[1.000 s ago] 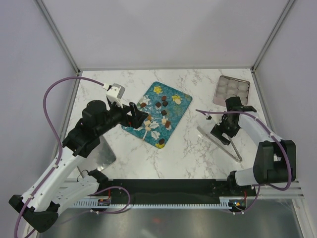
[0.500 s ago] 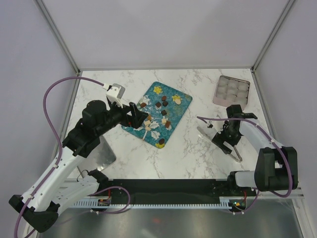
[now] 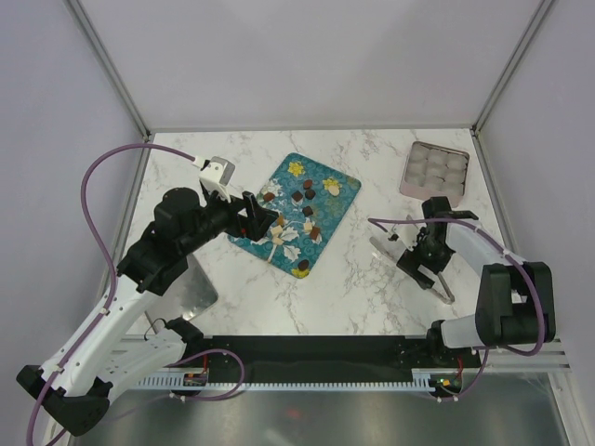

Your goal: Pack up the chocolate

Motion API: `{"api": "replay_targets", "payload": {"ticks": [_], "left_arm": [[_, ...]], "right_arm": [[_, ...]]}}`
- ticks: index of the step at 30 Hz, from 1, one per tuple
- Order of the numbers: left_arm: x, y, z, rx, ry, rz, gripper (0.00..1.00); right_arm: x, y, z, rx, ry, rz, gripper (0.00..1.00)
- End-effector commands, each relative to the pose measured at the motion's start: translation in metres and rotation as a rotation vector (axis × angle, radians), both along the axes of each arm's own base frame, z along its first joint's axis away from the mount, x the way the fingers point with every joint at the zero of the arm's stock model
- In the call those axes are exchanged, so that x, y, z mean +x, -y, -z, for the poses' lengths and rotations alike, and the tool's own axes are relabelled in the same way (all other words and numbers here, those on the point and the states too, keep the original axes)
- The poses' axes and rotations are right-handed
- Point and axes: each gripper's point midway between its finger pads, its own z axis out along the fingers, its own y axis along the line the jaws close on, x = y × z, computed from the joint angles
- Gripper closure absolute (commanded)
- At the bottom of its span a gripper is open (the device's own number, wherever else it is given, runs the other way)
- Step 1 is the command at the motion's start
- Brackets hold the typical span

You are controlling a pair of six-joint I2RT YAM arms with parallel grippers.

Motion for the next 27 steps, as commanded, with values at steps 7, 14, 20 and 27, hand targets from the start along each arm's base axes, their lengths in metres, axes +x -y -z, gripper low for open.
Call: {"api": "replay_targets", "payload": {"ticks": [7,14,20,27], "left_arm": [[0.005,-0.004,-0.01,0.015,0.055,-0.01,0.02],[0.003,-0.006,-0.014,0.012,0.067,-0.014,0.02],[0.003,-0.006,-0.015,0.009,0.071,-0.013,0.02],[0.003,-0.007,-0.016,0.009,0.073,-0.014,0.02]], "right_arm": [[0.022,-0.001,0.006,0.004,0.023,0.021,0.02],[0.021,0.0,0.015,0.005,0.005,0.027,0.02],[0.019,-0.002,0.024,0.019,-0.004,0.038,0.02],[0.019,0.006,0.023,-0.003,0.009,0.05,0.06]]}}
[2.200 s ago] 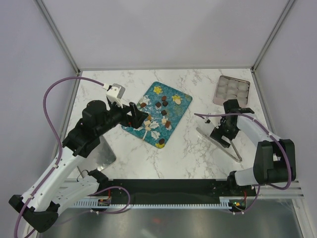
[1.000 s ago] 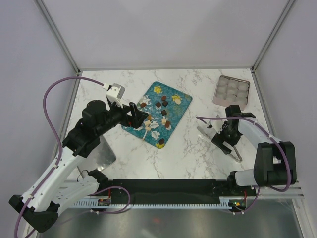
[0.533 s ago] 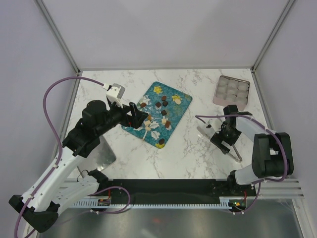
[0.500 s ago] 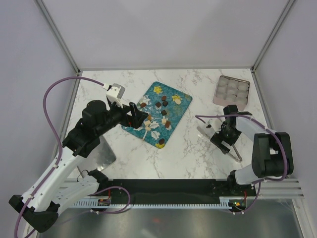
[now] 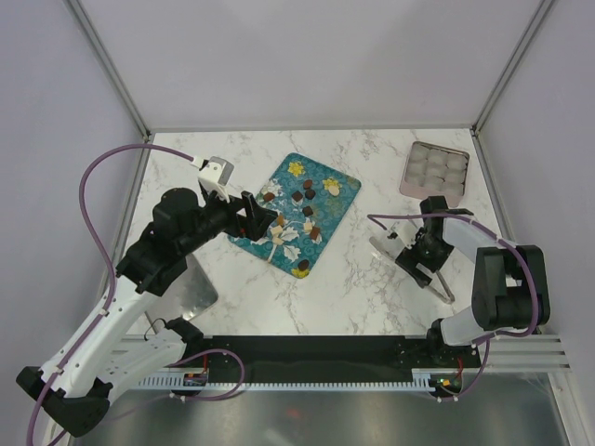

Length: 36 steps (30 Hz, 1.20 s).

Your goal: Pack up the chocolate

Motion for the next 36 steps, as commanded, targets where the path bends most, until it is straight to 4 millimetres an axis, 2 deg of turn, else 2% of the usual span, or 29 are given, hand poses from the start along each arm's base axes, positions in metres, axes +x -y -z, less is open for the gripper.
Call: {"api": "replay_targets", "payload": {"ticks": [1,4,8,11,16,21,24,25,27,34,36], "left_arm": [[0.003,-0.005,-0.014,0.011,0.069,-0.012,0.02],[0.002,-0.005,-0.015,0.009,0.07,-0.01,0.02],[0.002,-0.005,-0.015,0.008,0.069,-0.009,0.02],[0.002,-0.004,-0.014,0.009,0.064,-0.006,0.02],[0.003,-0.002,-0.011,0.008,0.054,0.0,0.02],[0.003,-0.001,-0.01,0.009,0.049,0.002,0.02],[0.004,-0.001,-0.009,0.009,0.047,0.003,0.02],[0.004,-0.001,-0.01,0.009,0.049,0.002,0.02],[0.004,-0.002,-0.009,0.012,0.049,-0.001,0.02],[0.005,-0.002,-0.009,0.013,0.048,-0.006,0.02],[0.005,-0.003,-0.009,0.013,0.052,-0.008,0.02]], "right_arm": [[0.012,0.004,0.002,-0.001,0.046,0.016,0.14],[0.028,0.002,-0.009,0.009,0.088,0.03,0.3],[0.067,-0.003,-0.041,0.039,0.213,0.047,0.34],[0.088,-0.015,-0.065,0.105,0.309,0.048,0.37],[0.112,-0.032,-0.098,0.205,0.418,0.071,0.43],[0.128,-0.043,-0.13,0.272,0.517,0.094,0.45],[0.139,-0.049,-0.155,0.32,0.589,0.137,0.45],[0.147,-0.051,-0.169,0.339,0.63,0.145,0.45],[0.153,-0.056,-0.182,0.382,0.654,0.186,0.48],[0.189,-0.087,-0.266,0.616,0.81,0.258,0.57],[0.204,-0.096,-0.272,0.684,0.787,0.39,0.6]]}}
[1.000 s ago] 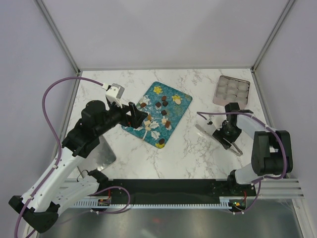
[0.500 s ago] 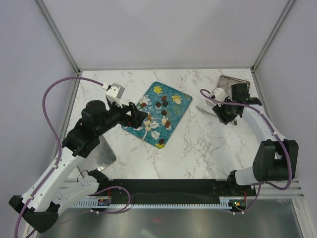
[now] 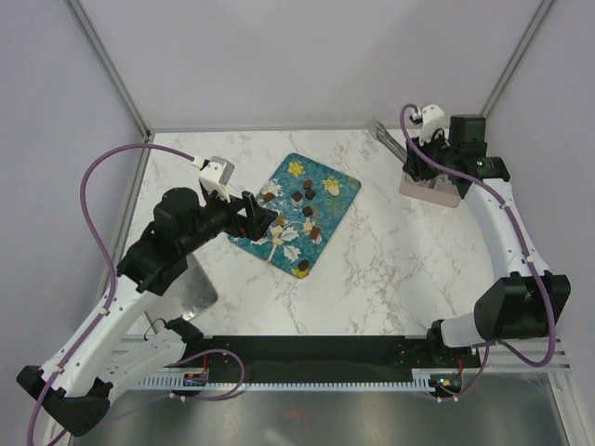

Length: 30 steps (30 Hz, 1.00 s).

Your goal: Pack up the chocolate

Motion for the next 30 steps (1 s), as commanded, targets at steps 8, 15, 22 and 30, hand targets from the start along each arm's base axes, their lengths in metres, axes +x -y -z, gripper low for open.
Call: {"api": "replay_targets", "payload": {"ticks": [8,15,22,30], "left_arm": [[0.008,-0.005,-0.004,0.03,0.046,-0.022,0.02],[0.01,-0.013,-0.007,0.039,0.065,-0.065,0.02],[0.011,-0.018,-0.006,0.057,0.071,-0.085,0.02],[0.022,-0.037,-0.002,0.107,0.086,-0.196,0.03]], "right_arm": [[0.06,-0.119,-0.075,0.336,0.052,0.156,0.63],[0.044,-0.163,-0.043,0.417,-0.057,0.348,0.68],[-0.008,-0.221,0.022,0.239,-0.169,0.28,0.66],[-0.025,-0.207,0.038,0.05,-0.149,0.263,0.58]]}}
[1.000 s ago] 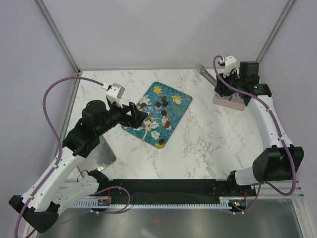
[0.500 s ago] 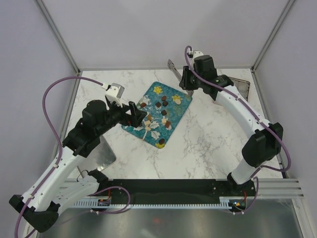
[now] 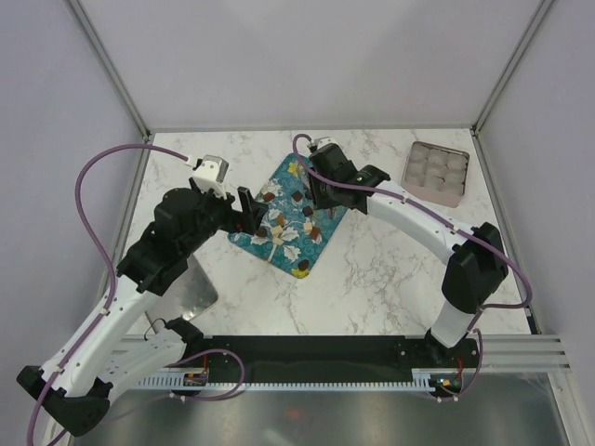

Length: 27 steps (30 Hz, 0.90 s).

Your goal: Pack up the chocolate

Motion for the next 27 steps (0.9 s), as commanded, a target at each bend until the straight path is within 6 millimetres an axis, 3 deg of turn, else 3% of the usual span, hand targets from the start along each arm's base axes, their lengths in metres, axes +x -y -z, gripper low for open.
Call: {"api": "replay_targets", "payload": {"ticks": [1,9,13,27], "left_arm": [[0.007,-0.015,-0.006,0.049,0.055,-0.067,0.03],[0.014,-0.02,0.001,0.088,0.044,-0.099,0.03],[0.016,-0.021,0.003,0.097,0.038,-0.107,0.03],[0.018,-0.016,0.008,0.107,0.021,-0.087,0.03]], "right_arm": [[0.007,0.036,-0.013,-0.122,0.073,0.061,0.57],[-0.02,0.061,-0.005,-0.219,0.024,-0.013,0.41],[-0.013,0.074,0.005,-0.245,0.006,-0.001,0.41],[0.006,0.08,0.043,-0.229,-0.063,0.005,0.45]]}}
